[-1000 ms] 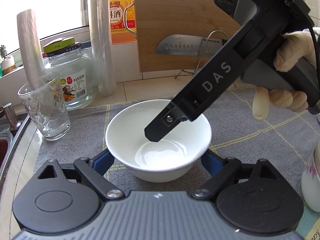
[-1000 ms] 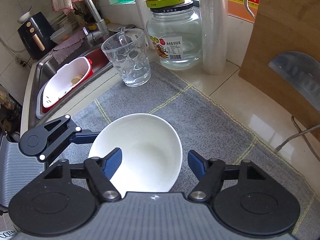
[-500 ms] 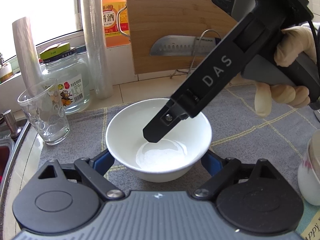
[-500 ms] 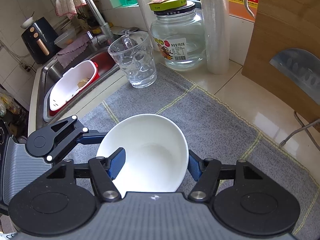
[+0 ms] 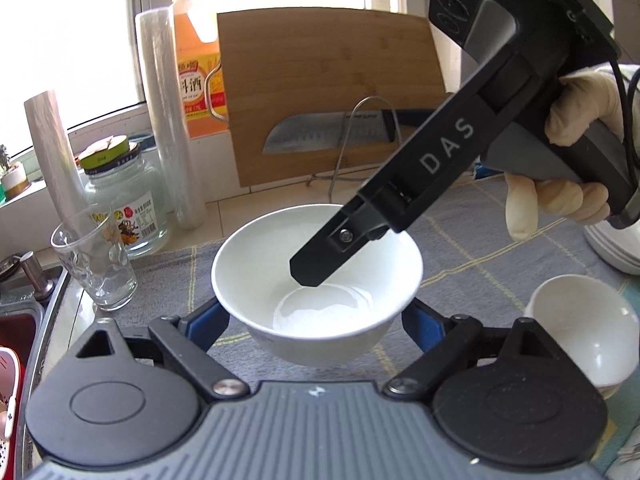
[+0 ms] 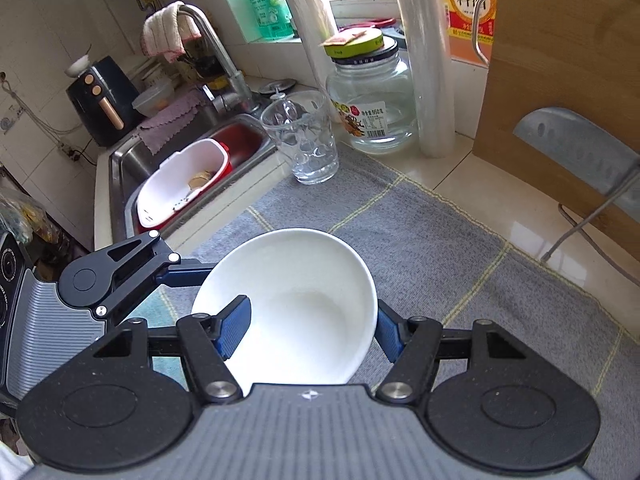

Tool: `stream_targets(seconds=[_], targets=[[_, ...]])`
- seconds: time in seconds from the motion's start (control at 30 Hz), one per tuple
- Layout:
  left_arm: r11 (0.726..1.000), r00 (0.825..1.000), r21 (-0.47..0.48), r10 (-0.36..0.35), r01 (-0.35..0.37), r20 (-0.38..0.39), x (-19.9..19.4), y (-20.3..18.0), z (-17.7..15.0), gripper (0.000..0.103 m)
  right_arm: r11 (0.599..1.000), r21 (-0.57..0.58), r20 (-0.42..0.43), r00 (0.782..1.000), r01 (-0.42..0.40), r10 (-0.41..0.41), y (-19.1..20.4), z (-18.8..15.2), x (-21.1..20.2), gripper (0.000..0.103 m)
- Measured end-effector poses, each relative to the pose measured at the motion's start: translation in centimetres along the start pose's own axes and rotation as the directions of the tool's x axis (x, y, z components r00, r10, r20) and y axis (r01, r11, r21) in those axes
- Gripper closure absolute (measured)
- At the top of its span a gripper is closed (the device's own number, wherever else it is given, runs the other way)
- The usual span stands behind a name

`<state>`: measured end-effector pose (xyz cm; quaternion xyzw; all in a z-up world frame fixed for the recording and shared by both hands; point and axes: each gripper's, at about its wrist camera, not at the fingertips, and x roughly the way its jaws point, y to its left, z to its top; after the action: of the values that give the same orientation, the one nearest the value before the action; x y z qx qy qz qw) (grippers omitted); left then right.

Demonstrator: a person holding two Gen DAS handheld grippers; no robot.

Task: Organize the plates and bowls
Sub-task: 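Lift the white bowl with the right gripper and carry it to the bowl stack, then lower the white bowl onto the stacked bowls and open the right gripper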

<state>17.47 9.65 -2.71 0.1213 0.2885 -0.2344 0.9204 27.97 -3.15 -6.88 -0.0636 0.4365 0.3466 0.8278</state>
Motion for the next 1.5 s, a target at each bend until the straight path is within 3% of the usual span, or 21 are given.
stream_targets(seconds=[0.43,0.87,1.5], targets=[[0.994,0.995,0.055,-0.092,0.090,0.029,-3.3,-4.2,0.0,0.011,0.996,0.035,0.060,0.995,0.082,-0.084,1.5,-5.3,-6.2,0.032],[0.968,0.975,0.127,-0.222,0.217,0.031,-4.7,-9.5,0.1,0.011,0.977,0.122,0.096,0.977,0.177,-0.189,2.5,-11.6,-11.6,0.032],[0.939,0.948,0.133,-0.316,0.317,-0.026,-4.9,-12.6,-1.1,0.011,0.956,0.198,0.075,0.969,0.218,-0.237,2.7,-16.3,-13.2,0.032]])
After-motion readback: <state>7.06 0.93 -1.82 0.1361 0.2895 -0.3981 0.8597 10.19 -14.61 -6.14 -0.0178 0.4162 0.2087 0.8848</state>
